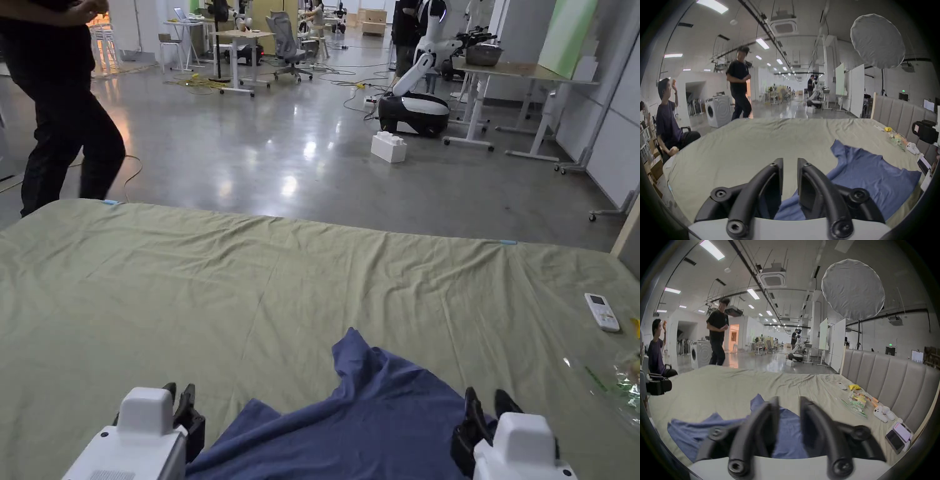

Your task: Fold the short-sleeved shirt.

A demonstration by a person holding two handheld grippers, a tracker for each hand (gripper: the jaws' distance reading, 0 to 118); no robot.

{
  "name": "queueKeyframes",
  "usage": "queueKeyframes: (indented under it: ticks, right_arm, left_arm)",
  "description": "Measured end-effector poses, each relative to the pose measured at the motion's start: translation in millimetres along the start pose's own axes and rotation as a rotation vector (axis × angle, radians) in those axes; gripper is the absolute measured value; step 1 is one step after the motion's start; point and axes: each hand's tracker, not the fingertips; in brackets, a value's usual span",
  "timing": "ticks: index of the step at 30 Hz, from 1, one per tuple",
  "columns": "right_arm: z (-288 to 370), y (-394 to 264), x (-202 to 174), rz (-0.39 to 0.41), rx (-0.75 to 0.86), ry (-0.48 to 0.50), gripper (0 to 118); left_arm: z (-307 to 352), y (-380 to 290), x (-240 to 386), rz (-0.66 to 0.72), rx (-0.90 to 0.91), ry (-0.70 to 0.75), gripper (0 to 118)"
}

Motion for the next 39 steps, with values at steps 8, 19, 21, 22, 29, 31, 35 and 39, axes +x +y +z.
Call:
queueKeyframes:
  ticks: [8,19,21,22,29,31,35,39]
  right_arm:
    - [-2.6,13.0,0.9,-0.01,0.064,-0.026,1]
    - [-12.3,27.2,9.9,-0.018,0.06,-0.02,1]
    - [-15.0,25.4,11.5,-0.01,0.05,-0.014,1]
    - [-16.4,23.8,12.6,-0.007,0.042,-0.01,1]
    - [-27.1,8.5,14.3,0.002,-0.016,0.001,1]
    - [-31.9,2.3,14.4,-0.002,-0.045,0.009,1]
    - [-37.8,-6.5,12.9,-0.001,-0.085,0.018,1]
    - [-40.6,-13.0,12.1,0.008,-0.108,0.023,1]
  left_arm:
    - [-1.3,27.1,26.4,-0.065,0.106,-0.025,0]
    - [-25.4,24.0,-10.5,-0.018,0.008,0.01,0]
    - [-29.5,16.6,-29.4,-0.004,-0.067,0.018,0]
    - [-33.7,11.5,-41.1,0.012,-0.109,0.026,0]
    - [-37.7,-13.9,-68.3,0.126,-0.425,0.04,0]
    - [-36.4,-17.2,-67.6,0.178,-0.479,0.041,1]
    - [-60.9,-46.3,-120.7,0.23,-0.587,0.057,42]
    - [-95.6,-64.6,-137.7,0.273,-0.679,0.065,68]
